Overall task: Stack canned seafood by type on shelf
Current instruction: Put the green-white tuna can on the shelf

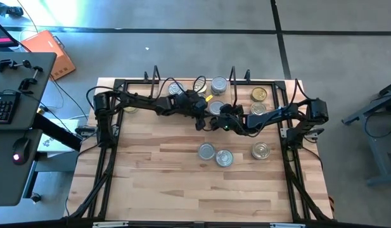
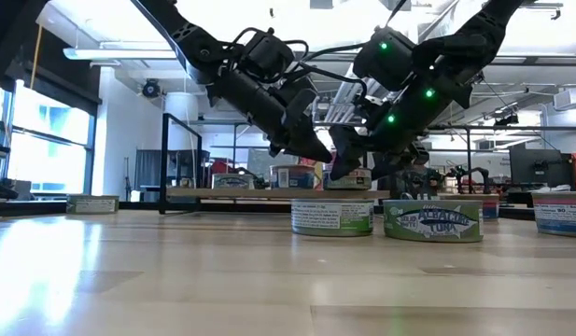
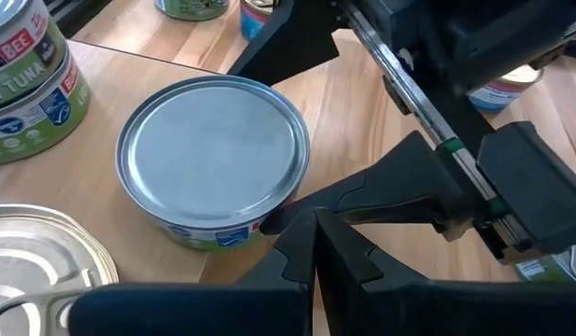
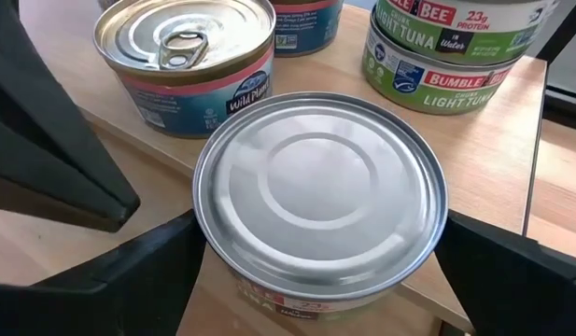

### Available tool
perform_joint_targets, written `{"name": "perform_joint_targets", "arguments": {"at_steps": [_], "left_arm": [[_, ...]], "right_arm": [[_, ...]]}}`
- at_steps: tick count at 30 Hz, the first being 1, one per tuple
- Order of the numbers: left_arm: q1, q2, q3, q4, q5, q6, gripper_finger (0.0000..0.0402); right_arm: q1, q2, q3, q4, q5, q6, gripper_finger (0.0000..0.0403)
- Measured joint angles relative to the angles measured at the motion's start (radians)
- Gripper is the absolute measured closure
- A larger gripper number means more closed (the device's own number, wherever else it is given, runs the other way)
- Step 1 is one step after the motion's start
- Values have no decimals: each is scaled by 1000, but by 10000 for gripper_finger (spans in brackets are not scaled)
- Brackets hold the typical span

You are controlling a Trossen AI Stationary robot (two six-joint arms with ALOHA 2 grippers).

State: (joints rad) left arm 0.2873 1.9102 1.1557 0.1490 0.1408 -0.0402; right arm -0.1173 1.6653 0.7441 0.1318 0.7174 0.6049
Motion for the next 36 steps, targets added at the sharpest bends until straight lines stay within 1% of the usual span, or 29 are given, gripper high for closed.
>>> {"name": "perform_joint_targets", "arguments": {"at_steps": [11, 29, 33, 36], "left_arm": [[-1, 0, 0, -25, -73, 0, 401], [-1, 44, -1, 27, -87, 8, 401], [-6, 44, -1, 27, -112, 15, 401], [-8, 39, -1, 11, -128, -10, 401]], "right_arm": [[21, 0, 0, -1, 12, 42, 9], [32, 0, 1, -22, 15, 51, 9], [32, 0, 1, -21, 15, 52, 9], [32, 0, 1, -20, 14, 52, 9]]}}
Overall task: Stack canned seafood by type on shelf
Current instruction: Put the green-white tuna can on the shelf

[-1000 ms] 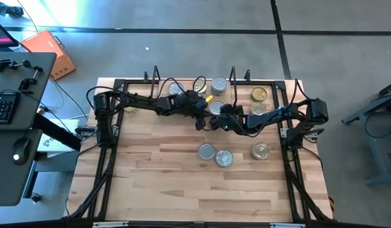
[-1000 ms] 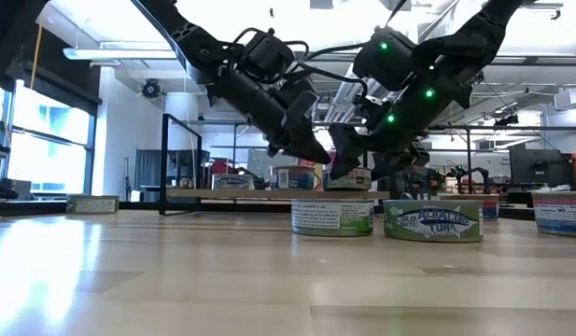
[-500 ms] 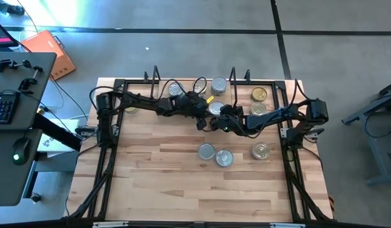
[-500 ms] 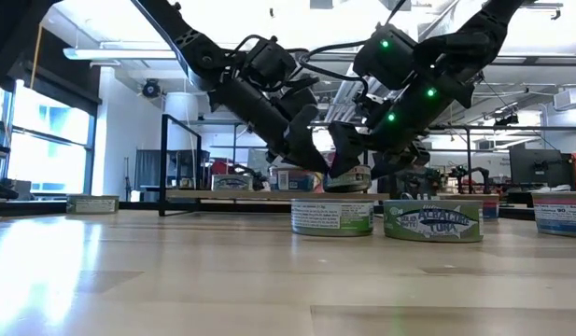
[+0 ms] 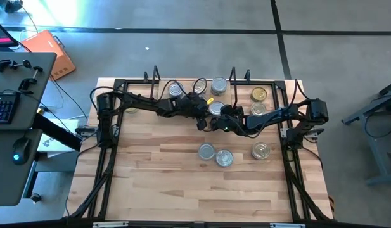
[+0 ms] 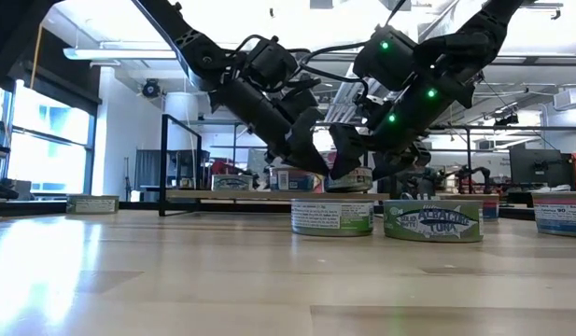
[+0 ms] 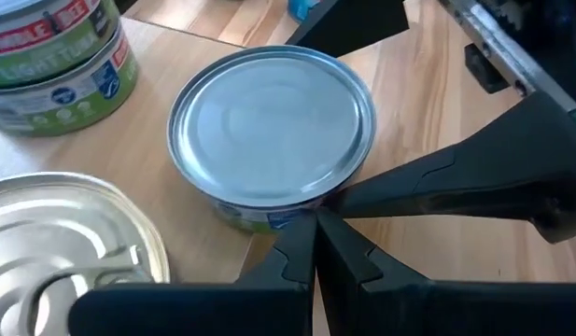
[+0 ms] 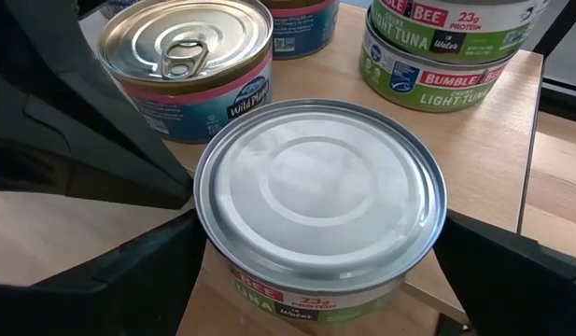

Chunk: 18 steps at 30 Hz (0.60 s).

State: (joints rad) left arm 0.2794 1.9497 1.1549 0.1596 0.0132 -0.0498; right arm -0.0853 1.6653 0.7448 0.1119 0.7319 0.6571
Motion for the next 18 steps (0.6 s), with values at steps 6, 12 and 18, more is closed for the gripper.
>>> {"name": "perform_joint_targets", "arguments": {"at_steps": [6, 12, 18], "left_arm": [[-1, 0, 0, -3, -26, -30, 401], [-15, -15, 0, -57, -63, -76, 401], [-12, -59, 0, -90, -95, 4, 401]], "right_arm": [[0, 0, 0, -12, -1, 16, 9], [0, 0, 0, -19, 0, 16, 9], [1, 0, 0, -19, 0, 8, 9]]}}
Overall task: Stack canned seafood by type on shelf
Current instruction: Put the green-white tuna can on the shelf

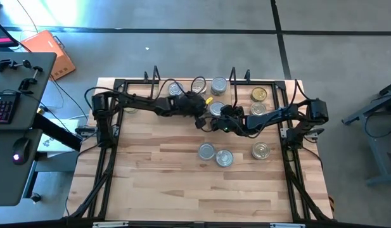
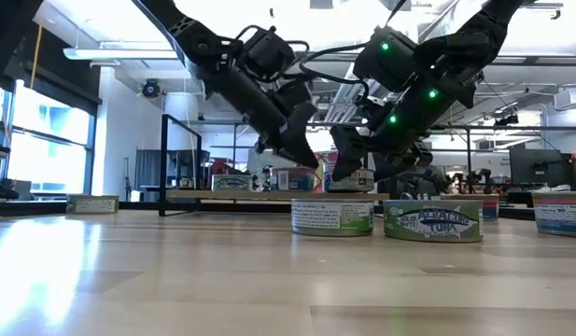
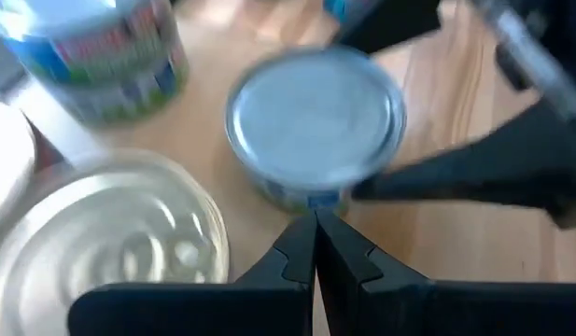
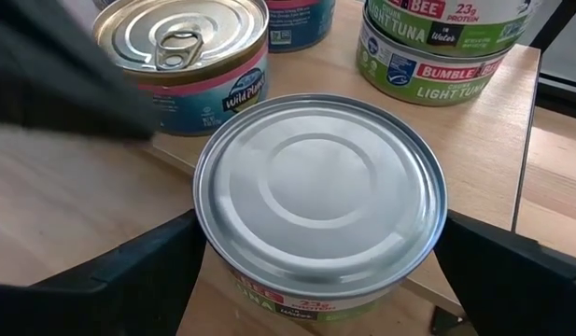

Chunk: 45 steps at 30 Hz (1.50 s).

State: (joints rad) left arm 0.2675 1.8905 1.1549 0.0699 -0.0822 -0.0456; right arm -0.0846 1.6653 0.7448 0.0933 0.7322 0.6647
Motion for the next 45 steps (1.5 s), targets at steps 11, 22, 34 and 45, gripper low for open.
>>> {"name": "perform_joint_targets", "arguments": {"at_steps": [11, 22, 34, 45], "left_arm": [[45, 76, 0, 204, 139, 79, 401], [110, 114, 4, 207, 239, 43, 402], [113, 117, 4, 188, 229, 50, 402], [112, 118, 2, 189, 227, 47, 401]], "right_arm": [[0, 0, 0, 14, -3, -16, 9], [-2, 0, 0, 12, -3, -50, 9], [8, 0, -1, 45, -8, -116, 9], [53, -50, 0, -1, 45, -135, 9]]}}
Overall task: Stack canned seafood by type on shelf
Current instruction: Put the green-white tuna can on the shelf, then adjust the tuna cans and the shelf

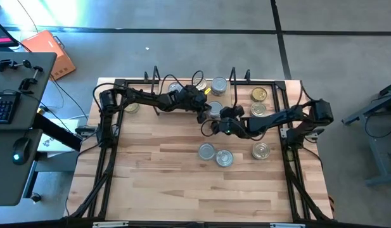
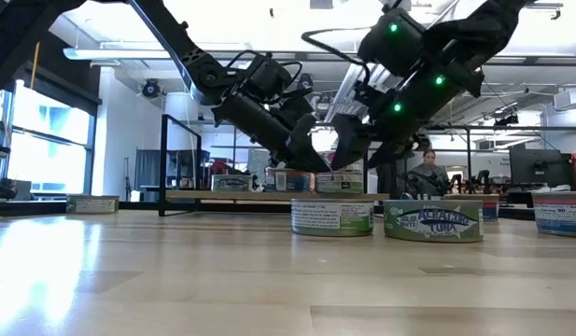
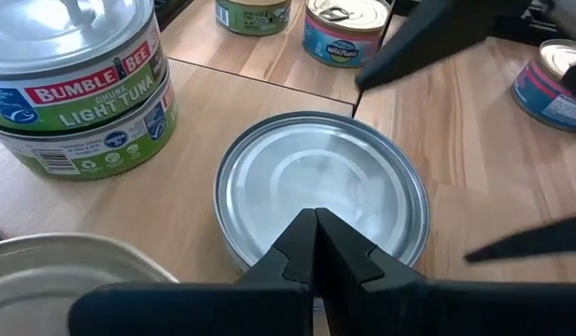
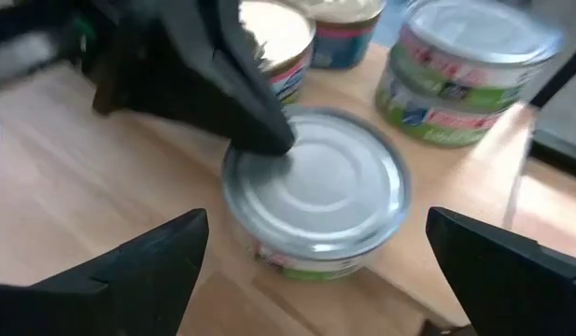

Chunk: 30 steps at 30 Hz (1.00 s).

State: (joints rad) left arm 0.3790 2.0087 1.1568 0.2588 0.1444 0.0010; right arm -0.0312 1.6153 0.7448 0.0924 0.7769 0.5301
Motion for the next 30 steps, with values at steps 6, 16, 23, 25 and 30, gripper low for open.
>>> {"name": "perform_joint_targets", "arguments": {"at_steps": [6, 16, 23, 25, 30], "left_arm": [[-1, 3, -2, 40, -6, -12, 401], [-3, 7, 8, 102, -1, -19, 401], [-38, -83, 60, -48, -10, 46, 401], [-50, -141, 61, -119, -37, 62, 401], [-86, -310, 63, -382, -207, 108, 401]], "right_arm": [[29, -76, 0, -42, 49, -15, 9], [34, -99, 0, -52, 50, -26, 9], [42, -99, 0, -52, 4, -99, 9], [53, -105, 0, -52, -4, -113, 9], [83, -142, 2, -51, -55, -139, 27]]}}
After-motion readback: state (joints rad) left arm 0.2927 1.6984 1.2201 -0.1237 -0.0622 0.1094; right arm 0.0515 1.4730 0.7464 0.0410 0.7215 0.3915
